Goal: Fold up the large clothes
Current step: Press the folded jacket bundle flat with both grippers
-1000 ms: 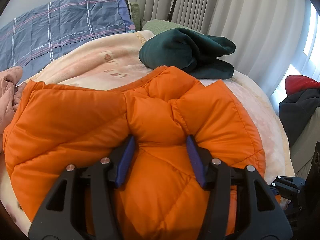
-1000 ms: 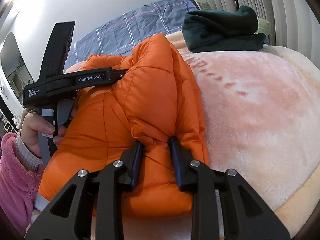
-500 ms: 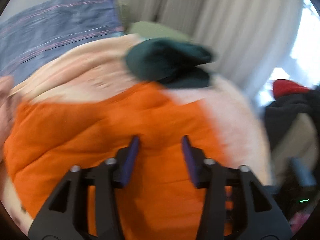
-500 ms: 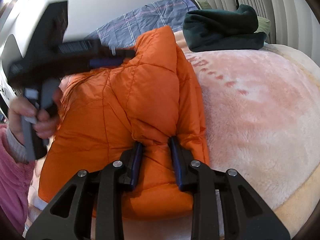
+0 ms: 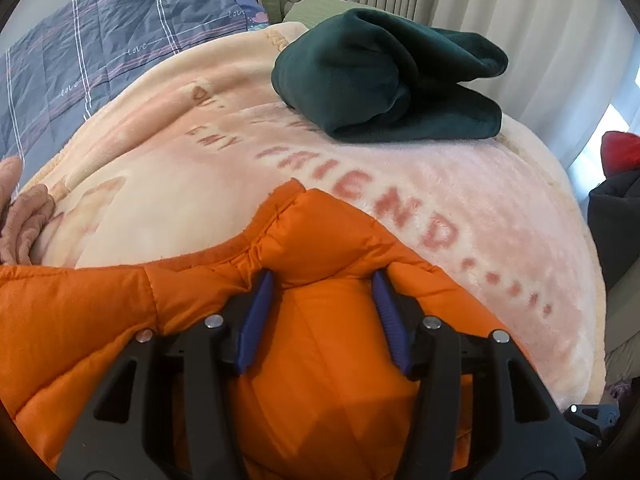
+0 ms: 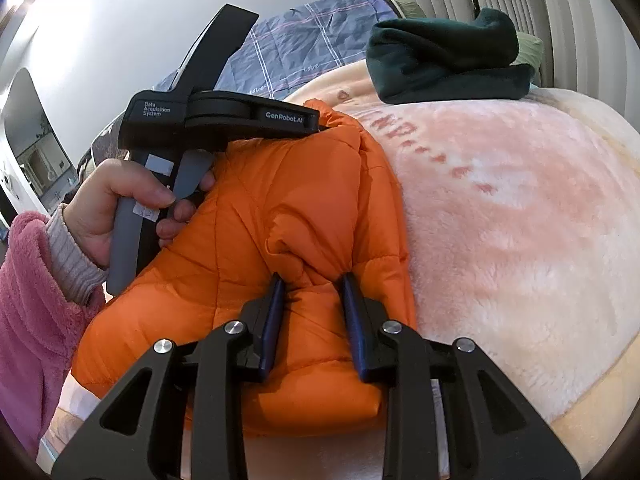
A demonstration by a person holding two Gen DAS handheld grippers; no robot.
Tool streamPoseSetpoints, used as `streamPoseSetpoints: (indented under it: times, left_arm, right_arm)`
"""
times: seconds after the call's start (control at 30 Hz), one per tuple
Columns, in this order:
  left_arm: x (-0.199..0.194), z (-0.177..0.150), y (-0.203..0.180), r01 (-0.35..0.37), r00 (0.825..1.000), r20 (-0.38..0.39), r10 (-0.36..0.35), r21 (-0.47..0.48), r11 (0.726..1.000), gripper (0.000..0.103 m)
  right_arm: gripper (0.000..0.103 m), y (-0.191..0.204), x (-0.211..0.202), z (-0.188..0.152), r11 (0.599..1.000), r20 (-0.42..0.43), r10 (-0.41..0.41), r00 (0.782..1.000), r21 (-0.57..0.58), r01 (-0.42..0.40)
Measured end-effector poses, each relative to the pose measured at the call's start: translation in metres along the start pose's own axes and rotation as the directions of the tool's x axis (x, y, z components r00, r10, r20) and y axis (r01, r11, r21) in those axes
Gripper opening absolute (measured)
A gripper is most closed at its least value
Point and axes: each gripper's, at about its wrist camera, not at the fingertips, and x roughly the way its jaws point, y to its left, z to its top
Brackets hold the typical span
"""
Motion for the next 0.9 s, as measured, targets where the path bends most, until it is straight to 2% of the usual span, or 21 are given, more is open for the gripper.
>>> streamPoseSetpoints:
  times: [0.1,0.17,0.23,0.3,0.37,0.47,0.53,0.6,0.77,0.87,0.9]
  left_arm:
    - [-0.002,-0.001,0.005,0.035,0.999,0.0,-0.035,-0.026,0.999,0.054]
    - [-0.002,0.002,0.006,0.048,0.999,-0.005,-0.048,-0.043,0.998,0.054]
    - [-0.001,0.004,0.005,0.056,0.998,-0.008,-0.057,-0.055,0.997,0.053]
    - [-0.001,0.004,0.006,0.062,0.998,-0.01,-0.063,-0.062,0.996,0.053]
    - [-0.001,0.005,0.007,0.073,0.997,-0.009,-0.074,-0.072,0.995,0.053]
    - [-0.002,0.004,0.012,0.105,0.994,0.001,-0.105,-0.096,0.99,0.053]
    - [-0.002,0.004,0.017,0.129,0.992,0.014,-0.128,-0.119,0.984,0.053]
    - [-0.001,0.004,0.017,0.137,0.991,0.015,-0.136,-0.125,0.983,0.053]
    - [-0.005,0.006,0.016,0.13,0.991,0.019,-0.129,-0.12,0.984,0.053]
    - [-0.032,0.006,0.022,0.133,0.991,0.052,-0.127,-0.125,0.983,0.053]
    - [-0.052,0.004,0.028,0.113,0.991,0.09,-0.103,-0.116,0.987,0.052]
  right_arm:
    - [0.031,0.007,-0.011,0.007,0.998,-0.014,-0.024,1.0,-0.053,0.023]
    - [0.032,0.012,-0.026,0.017,0.997,0.009,-0.03,1.0,-0.076,0.03]
    - [0.032,0.02,-0.046,0.035,0.995,0.079,0.032,0.996,-0.101,-0.024]
    - [0.032,0.028,-0.049,0.049,0.99,0.102,0.059,0.993,-0.132,-0.046]
    - [0.029,0.034,-0.037,0.058,0.986,0.094,0.045,0.995,-0.167,-0.029]
    - [0.02,0.02,0.011,0.058,0.992,0.012,0.0,1.0,-0.128,0.002]
    - [0.02,0.003,0.035,0.048,0.996,-0.007,0.034,0.999,-0.082,-0.034]
    - [0.02,-0.004,0.035,0.042,0.998,0.001,0.053,0.999,-0.042,-0.053]
    - [0.02,0.009,0.036,0.039,0.997,-0.001,0.009,1.0,-0.08,-0.009]
    - [0.02,0.008,0.036,0.037,0.997,0.001,0.014,1.0,-0.077,-0.014]
    - [0.02,0.007,0.035,0.037,0.997,0.001,0.015,1.0,-0.074,-0.015]
